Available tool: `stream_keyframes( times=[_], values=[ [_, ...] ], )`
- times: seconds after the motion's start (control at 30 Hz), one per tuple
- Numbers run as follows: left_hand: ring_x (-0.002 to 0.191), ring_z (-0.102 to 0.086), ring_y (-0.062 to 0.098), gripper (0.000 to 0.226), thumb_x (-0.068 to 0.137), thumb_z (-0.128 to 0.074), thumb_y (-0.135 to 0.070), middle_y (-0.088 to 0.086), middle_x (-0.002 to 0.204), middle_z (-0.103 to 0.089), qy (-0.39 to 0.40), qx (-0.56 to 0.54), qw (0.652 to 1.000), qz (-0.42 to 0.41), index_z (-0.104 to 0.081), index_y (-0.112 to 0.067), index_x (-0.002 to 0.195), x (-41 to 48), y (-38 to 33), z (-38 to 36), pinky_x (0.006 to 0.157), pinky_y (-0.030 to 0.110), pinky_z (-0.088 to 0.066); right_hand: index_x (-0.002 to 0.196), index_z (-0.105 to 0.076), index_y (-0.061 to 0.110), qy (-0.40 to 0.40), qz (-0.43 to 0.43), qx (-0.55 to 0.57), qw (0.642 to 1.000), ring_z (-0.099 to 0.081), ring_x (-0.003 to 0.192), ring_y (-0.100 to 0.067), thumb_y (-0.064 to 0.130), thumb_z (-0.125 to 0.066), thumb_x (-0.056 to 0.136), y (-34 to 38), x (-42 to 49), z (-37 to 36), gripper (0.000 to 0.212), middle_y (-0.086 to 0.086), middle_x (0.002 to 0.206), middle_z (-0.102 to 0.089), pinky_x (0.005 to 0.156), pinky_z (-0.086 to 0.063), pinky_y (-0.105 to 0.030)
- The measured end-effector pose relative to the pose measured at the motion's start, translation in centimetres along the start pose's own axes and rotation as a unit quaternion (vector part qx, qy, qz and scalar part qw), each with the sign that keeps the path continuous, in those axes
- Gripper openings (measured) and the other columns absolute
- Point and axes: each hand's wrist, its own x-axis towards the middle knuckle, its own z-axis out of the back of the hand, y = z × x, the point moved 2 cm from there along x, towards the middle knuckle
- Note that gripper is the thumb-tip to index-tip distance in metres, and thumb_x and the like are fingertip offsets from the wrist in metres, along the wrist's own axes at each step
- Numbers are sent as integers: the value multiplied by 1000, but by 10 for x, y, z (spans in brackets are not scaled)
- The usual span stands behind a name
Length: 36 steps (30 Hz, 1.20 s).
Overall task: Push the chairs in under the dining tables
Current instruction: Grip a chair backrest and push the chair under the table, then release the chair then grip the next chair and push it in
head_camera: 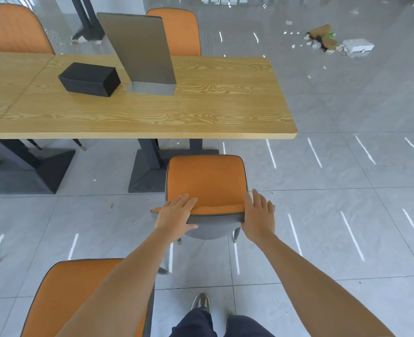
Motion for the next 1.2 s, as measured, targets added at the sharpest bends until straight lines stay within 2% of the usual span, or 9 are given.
stream_keyframes(
  times=[0.13, 0.27, 0.4, 0.53, 0.83, 1.07, 1.2],
  values=[
    [148, -6, 25, 77, 88, -55, -48, 7, 160, -11, -8, 22, 1000, -10, -15, -21, 148, 0, 3, -6, 120, 40, -12, 147, -8, 9, -41, -20, 26, 999, -14, 145, -35, 24, -58, 89, 11, -18, -13, 78, -19, 157, -14, 118, -12, -47],
    [149, 6, 24, 77, 93, -42, -52, 6, 161, 3, -14, 42, 999, -16, -3, -19, 150, -8, 6, -5, 120, 42, -1, 149, 7, 9, 0, -25, 6, 1000, 6, 148, -31, 36, -42, 98, 24, -35, -15, 77, -15, 159, 8, 120, -1, -42],
    [148, 10, 21, 63, 100, -20, -45, 4, 160, 10, -10, 39, 999, 2, 7, -18, 149, -42, 14, -7, 120, 42, 2, 147, 18, 10, 37, 5, -18, 999, 13, 147, -29, 37, -33, 101, 41, -69, -17, 74, -15, 157, 19, 120, 2, -42],
    [148, 8, 21, 60, 101, -17, -42, 4, 160, 8, -27, 56, 998, 10, 9, -16, 149, -94, 20, -12, 120, 42, 1, 148, 16, 9, 56, 22, -16, 998, 11, 148, -29, 38, -29, 101, 54, -118, -31, 71, -15, 158, 17, 120, 1, -42],
    [148, 11, 23, 63, 100, -17, -44, 6, 160, 13, -27, 47, 995, 86, 12, -17, 149, -283, 39, -43, 120, 43, 1, 148, 16, 9, 22, 93, -22, 995, 9, 148, -30, 44, -23, 101, 102, -251, -44, 71, -14, 159, 15, 120, 0, -43],
    [148, 8, 23, 65, 99, -17, -48, 6, 160, 11, -51, 55, 987, 143, 13, -18, 149, -404, 98, -53, 120, 42, 1, 147, 18, 9, 28, 138, -2, 990, 10, 148, -28, 43, -23, 101, 180, -340, -53, 71, -12, 158, 17, 120, 0, -41],
    [148, 8, 22, 64, 100, -17, -47, 5, 160, 9, -57, 44, 987, 147, 9, -17, 149, -446, 139, -60, 120, 42, 1, 147, 16, 7, 25, 150, 9, 988, 8, 148, -28, 44, -26, 101, 227, -387, -68, 73, -12, 159, 16, 121, -1, -41]
  ],
)
